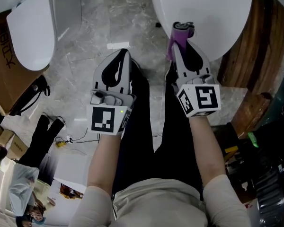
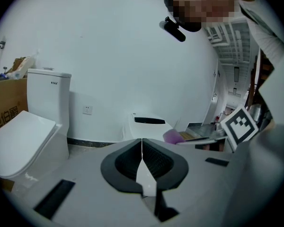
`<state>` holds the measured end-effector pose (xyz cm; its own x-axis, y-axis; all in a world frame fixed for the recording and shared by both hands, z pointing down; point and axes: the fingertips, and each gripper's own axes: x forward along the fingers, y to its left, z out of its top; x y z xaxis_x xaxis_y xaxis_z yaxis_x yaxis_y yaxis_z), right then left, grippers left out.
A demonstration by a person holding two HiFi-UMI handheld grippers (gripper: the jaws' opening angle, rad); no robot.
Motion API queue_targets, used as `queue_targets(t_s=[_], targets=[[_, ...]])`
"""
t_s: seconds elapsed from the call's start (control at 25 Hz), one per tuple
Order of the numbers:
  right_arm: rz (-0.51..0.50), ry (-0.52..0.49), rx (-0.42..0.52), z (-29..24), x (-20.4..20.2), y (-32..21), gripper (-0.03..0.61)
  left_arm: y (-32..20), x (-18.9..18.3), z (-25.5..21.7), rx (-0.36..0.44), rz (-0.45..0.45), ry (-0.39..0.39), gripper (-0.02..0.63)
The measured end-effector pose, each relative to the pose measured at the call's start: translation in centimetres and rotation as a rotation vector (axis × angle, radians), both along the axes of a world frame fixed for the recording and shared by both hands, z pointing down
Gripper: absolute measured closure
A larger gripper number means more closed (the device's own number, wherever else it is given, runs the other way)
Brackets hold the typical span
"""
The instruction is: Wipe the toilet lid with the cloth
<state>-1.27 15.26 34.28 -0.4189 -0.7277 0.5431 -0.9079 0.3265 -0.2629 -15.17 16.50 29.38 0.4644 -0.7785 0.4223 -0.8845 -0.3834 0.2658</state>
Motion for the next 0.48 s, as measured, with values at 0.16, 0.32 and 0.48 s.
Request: queue_targets(t_s=[0.16,0.32,0.48], targets=[[-0.022,0.051,0.198,-6.2,0.3,-0.6,0.483,-0.9,0.7,-1.8,0.029,-0.027,0.026,0.598],[-0.021,0.071,0.294,-10.0,0.5,-0.5,0.483,-1.9,1.0,-4.6,0.106,-0.038,0.028,0.598],[0.001,0.051,0.317,-11.5,1.0,-0.6,0.483,-2.3,1.4,-5.9,0.14,-0.039,0.038,0.598]])
